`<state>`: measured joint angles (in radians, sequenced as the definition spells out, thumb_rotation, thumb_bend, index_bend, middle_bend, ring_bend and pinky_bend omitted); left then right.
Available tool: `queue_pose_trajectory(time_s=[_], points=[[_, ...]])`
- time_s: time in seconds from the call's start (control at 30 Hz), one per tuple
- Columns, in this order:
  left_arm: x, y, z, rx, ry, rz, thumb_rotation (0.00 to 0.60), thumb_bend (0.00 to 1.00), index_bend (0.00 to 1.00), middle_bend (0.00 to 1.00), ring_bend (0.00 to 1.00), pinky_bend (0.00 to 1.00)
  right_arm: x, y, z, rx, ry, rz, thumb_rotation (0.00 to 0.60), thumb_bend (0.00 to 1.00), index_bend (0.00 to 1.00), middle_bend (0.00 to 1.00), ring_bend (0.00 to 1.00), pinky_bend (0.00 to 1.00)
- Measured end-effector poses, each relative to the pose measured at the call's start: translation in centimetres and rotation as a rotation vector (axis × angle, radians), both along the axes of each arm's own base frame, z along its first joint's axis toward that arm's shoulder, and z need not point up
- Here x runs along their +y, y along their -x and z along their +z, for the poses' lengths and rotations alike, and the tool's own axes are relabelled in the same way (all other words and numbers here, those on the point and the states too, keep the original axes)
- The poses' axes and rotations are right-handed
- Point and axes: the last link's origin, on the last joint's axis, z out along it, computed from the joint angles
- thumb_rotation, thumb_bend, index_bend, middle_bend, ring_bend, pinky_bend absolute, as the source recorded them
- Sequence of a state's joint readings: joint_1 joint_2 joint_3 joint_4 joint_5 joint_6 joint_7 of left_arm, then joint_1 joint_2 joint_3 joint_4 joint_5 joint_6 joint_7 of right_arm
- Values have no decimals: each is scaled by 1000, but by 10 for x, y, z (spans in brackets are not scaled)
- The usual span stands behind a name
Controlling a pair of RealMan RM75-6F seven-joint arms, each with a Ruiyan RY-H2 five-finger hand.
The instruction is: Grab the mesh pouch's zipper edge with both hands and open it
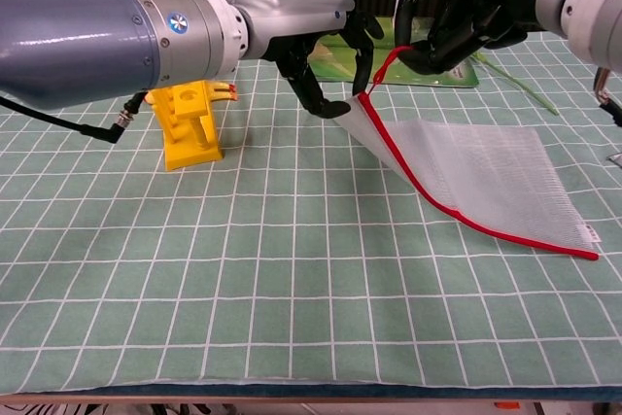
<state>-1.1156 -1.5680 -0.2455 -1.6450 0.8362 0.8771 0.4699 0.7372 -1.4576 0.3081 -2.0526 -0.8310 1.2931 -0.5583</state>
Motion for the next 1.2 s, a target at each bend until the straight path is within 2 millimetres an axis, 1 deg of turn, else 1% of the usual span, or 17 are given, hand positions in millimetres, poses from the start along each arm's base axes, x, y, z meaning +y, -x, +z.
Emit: queue_pose_trajectory(time_s=[0.5, 0.73, 1.2], points=[[0, -5, -6, -19, 1, 9, 600, 365, 510, 56, 0, 0, 1, 2, 0, -3, -2, -8, 600, 667, 673, 1000, 1000, 984], [-1, -5, -9, -21, 10, 17, 600, 430, 529, 63, 0, 0, 1, 3, 0, -4, -4, -11, 600, 667, 673, 1000, 1000, 984], [-1, -9, -8, -46, -1, 24, 600, 434, 566, 75, 0, 0, 3, 5, 2, -8, -3, -16, 600, 668, 673, 1000, 1000, 984]])
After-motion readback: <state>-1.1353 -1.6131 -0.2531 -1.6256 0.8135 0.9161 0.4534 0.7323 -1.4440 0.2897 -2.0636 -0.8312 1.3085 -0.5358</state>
